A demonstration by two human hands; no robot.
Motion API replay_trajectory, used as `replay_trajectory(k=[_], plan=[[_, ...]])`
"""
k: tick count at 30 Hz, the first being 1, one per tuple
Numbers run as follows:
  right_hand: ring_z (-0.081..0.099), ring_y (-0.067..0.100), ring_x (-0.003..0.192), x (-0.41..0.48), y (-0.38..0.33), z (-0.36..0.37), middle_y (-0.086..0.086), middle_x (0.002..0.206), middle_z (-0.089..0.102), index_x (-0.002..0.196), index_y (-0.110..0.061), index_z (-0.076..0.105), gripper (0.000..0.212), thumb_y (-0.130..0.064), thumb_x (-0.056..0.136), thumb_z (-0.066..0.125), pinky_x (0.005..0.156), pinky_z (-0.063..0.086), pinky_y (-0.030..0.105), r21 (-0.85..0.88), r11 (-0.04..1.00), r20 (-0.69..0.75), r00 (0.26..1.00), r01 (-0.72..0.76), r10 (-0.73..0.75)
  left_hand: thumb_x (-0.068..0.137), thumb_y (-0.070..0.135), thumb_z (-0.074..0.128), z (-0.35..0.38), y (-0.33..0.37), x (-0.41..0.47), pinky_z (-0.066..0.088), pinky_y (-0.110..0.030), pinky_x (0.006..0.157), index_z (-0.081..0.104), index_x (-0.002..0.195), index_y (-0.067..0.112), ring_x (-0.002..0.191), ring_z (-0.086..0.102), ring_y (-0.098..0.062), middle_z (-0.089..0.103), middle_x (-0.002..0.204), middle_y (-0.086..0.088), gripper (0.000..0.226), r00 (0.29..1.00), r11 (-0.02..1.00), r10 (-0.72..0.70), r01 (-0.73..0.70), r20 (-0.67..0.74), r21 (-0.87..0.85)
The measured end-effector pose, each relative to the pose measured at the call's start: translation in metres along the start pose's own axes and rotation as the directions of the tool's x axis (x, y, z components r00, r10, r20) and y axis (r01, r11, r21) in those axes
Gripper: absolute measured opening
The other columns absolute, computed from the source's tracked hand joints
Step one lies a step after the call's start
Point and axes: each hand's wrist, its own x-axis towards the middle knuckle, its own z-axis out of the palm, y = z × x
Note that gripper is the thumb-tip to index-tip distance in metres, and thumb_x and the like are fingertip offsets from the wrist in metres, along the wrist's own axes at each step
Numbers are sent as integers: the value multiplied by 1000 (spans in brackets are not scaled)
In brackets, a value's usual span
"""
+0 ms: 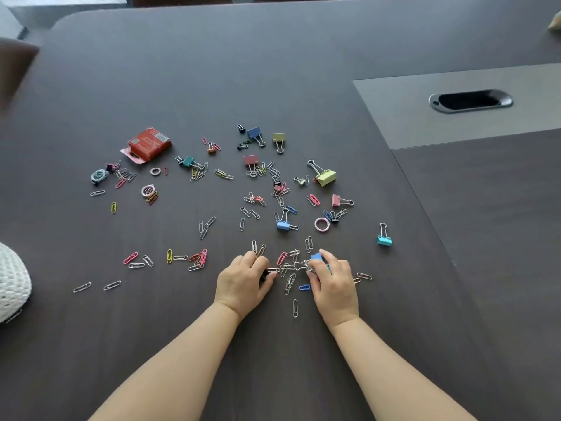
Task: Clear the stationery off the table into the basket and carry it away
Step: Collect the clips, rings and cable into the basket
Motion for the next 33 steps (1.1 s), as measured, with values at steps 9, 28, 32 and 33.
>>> replay_trajectory(k=[9, 28, 32, 33], plan=[[53, 16, 44, -4, -13, -13, 1, 71, 57, 71, -18, 62, 27, -44, 72, 55, 38, 41, 19, 18, 998, 88, 994, 66, -67, 75, 41, 41, -18, -9, -32, 32, -17, 37, 52, 62, 18, 46, 53, -16, 50, 57, 6, 29, 1000, 999, -1, 0, 16, 34], [53, 14, 69, -9, -171, -20, 3, 85, 57, 89, -13, 68, 19, -26, 76, 74, 63, 36, 13, 380, 915, 288, 957, -138, 25, 77, 48, 27, -122, -97, -102, 32, -27, 56, 48, 74, 16, 66, 56, -27, 53, 61, 5, 38, 953, 926, -298, 302, 55, -227], [55, 15, 71, 6, -246, -14, 2, 82, 60, 84, -14, 67, 20, -28, 74, 75, 69, 41, 19, 452, 890, 258, 964, -66, -59, 76, 49, 27, -181, -141, -115, 33, -25, 51, 53, 71, 13, 54, 56, -28, 58, 55, 1, 45, 937, 932, -316, 278, -146, -233], [53, 13, 68, 9, -265, -13, 2, 79, 60, 81, -13, 65, 19, -28, 74, 75, 68, 40, 16, 468, 882, 246, 966, -48, -78, 78, 46, 32, -197, -154, -120, 35, -24, 50, 53, 70, 13, 50, 55, -27, 57, 53, 1, 40, 928, 936, -312, 264, -203, -233]])
